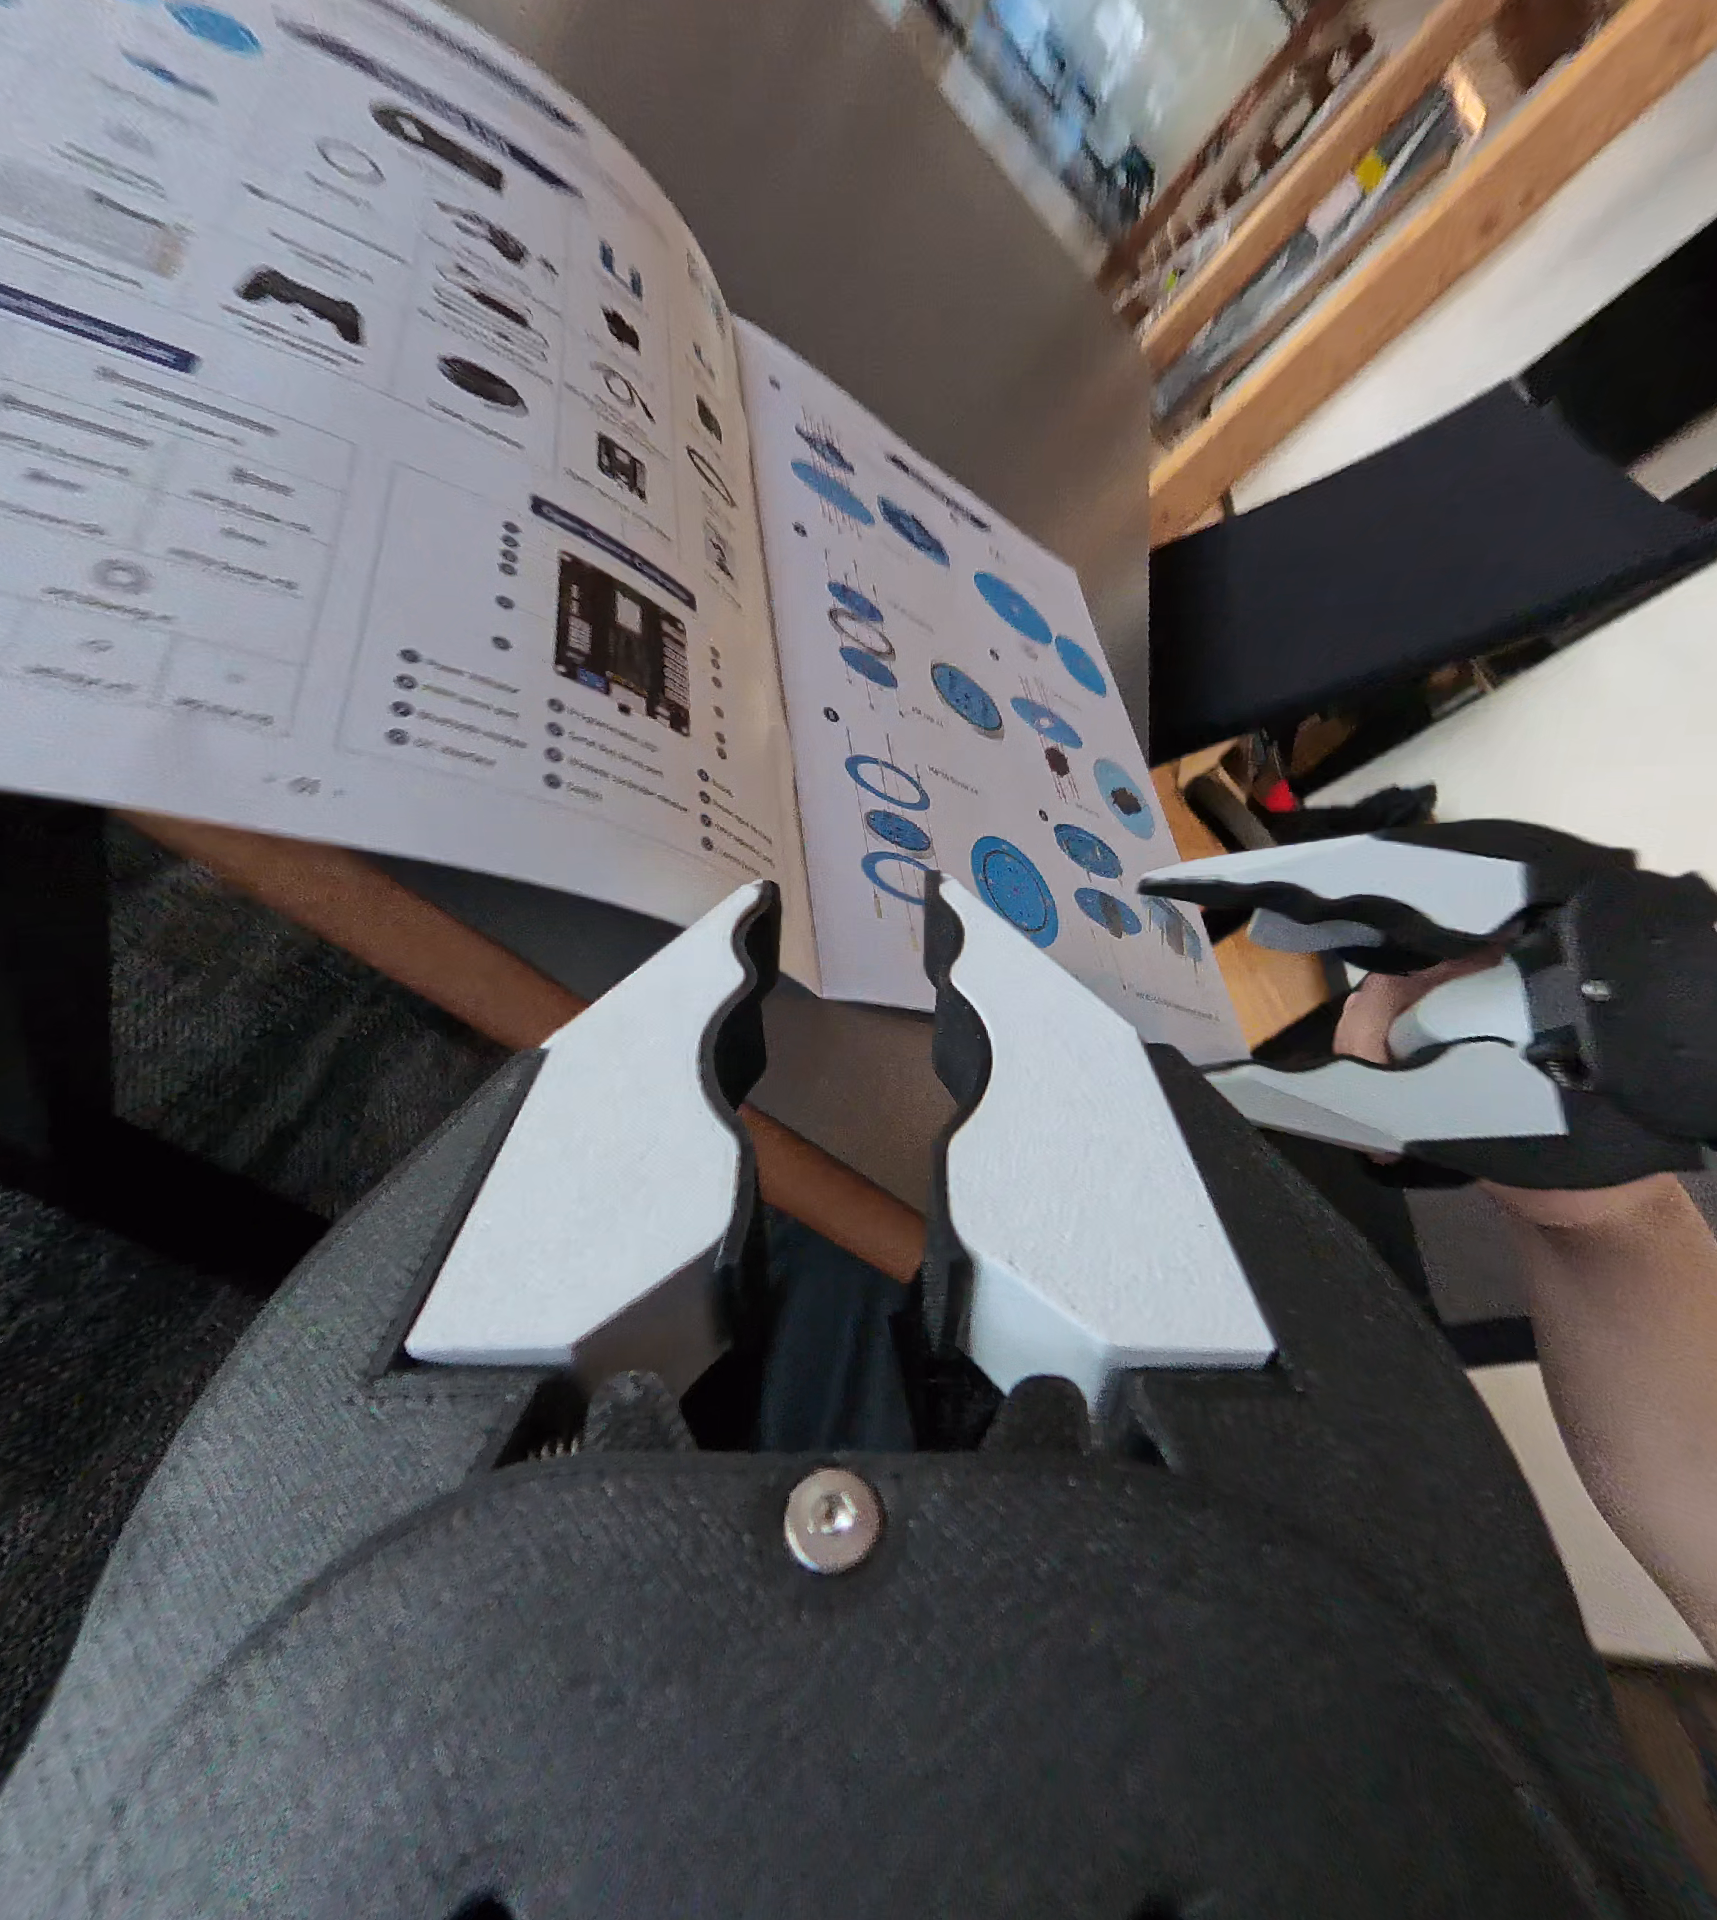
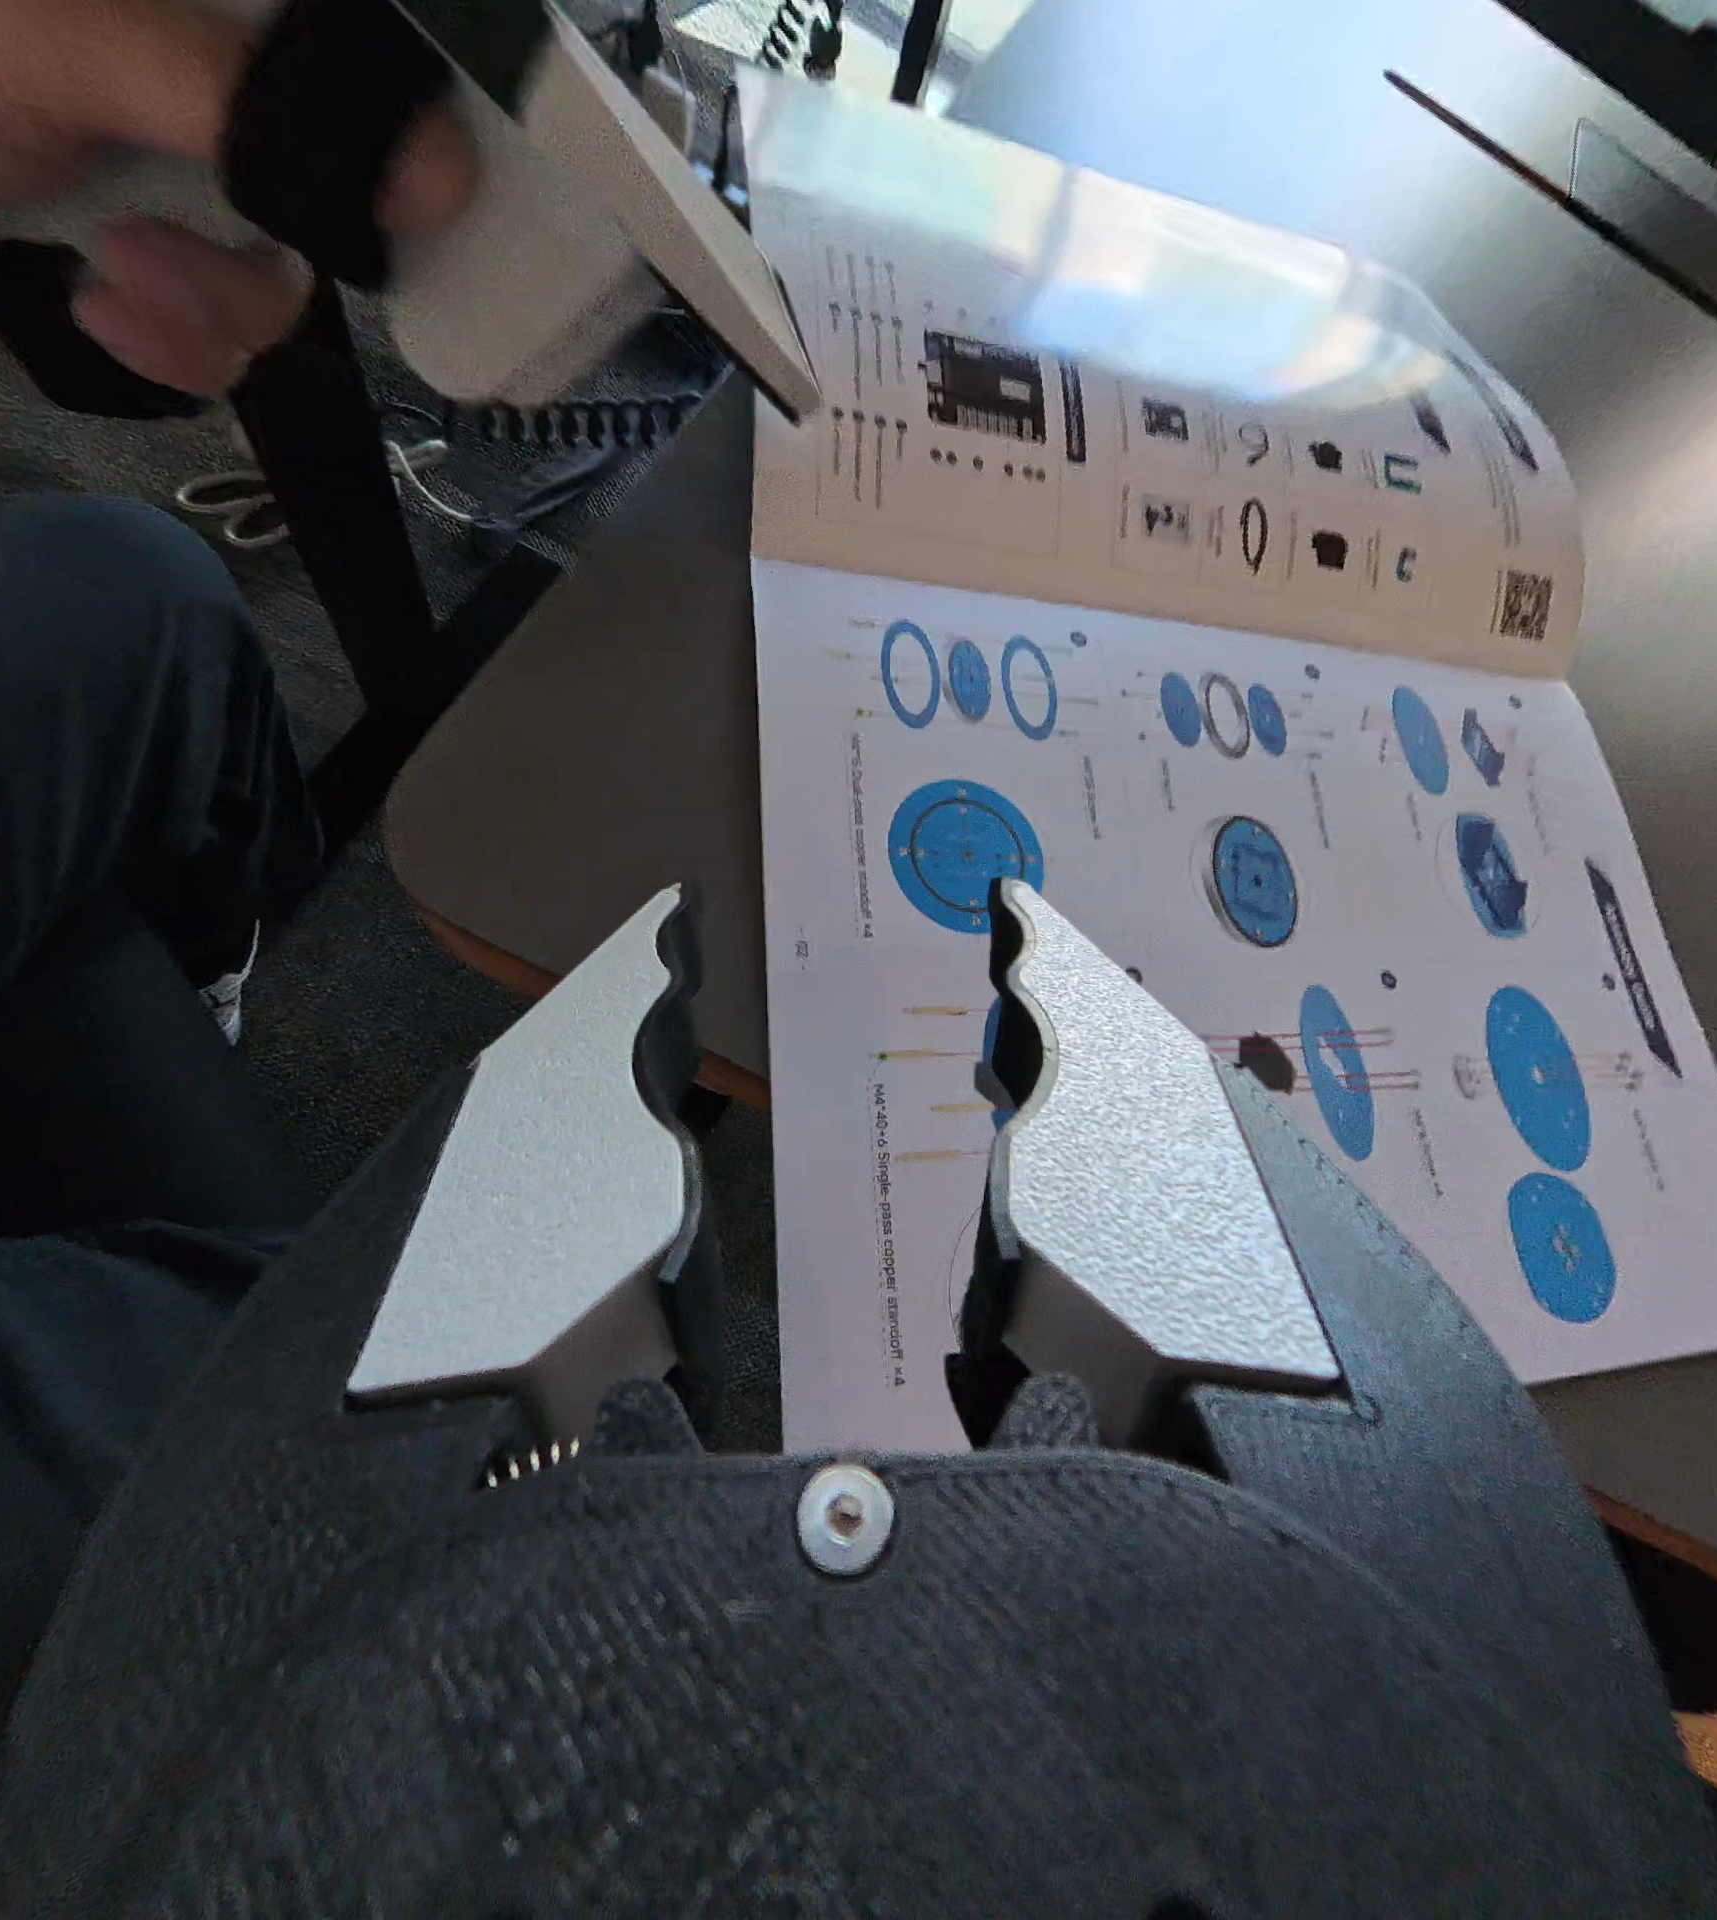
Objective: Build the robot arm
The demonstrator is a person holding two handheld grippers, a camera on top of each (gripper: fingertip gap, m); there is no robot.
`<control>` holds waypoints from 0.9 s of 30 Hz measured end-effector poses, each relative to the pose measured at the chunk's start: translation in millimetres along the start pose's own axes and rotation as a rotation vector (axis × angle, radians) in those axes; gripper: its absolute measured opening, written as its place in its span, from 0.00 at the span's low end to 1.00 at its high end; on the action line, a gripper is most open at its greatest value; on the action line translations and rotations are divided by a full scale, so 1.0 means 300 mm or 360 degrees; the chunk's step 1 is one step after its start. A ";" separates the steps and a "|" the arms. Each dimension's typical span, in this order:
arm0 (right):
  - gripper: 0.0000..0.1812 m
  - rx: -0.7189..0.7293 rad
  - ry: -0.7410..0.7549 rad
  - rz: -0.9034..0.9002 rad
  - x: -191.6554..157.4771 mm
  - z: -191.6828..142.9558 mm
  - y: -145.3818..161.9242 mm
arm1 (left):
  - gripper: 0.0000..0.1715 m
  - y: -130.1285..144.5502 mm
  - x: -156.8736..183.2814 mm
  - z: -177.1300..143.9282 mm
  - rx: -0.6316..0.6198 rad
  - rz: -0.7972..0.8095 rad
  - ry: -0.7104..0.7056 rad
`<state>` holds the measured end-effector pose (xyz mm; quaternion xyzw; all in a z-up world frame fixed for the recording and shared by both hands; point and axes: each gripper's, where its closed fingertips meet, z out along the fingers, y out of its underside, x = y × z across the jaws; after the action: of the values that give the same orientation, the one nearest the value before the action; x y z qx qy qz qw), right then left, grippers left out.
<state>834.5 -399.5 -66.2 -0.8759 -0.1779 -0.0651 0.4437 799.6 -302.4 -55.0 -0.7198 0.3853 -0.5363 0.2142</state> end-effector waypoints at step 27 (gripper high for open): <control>0.28 0.0240 -0.0459 0.0329 0.413 0.061 0.143 | 0.00 -0.247 -0.393 0.112 -0.0298 0.0895 -0.0431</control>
<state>964.7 -376.8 -75.8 -0.8541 -0.1529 0.1204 0.4822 840.2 -168.2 -84.2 -0.6665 0.5847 -0.3178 0.3360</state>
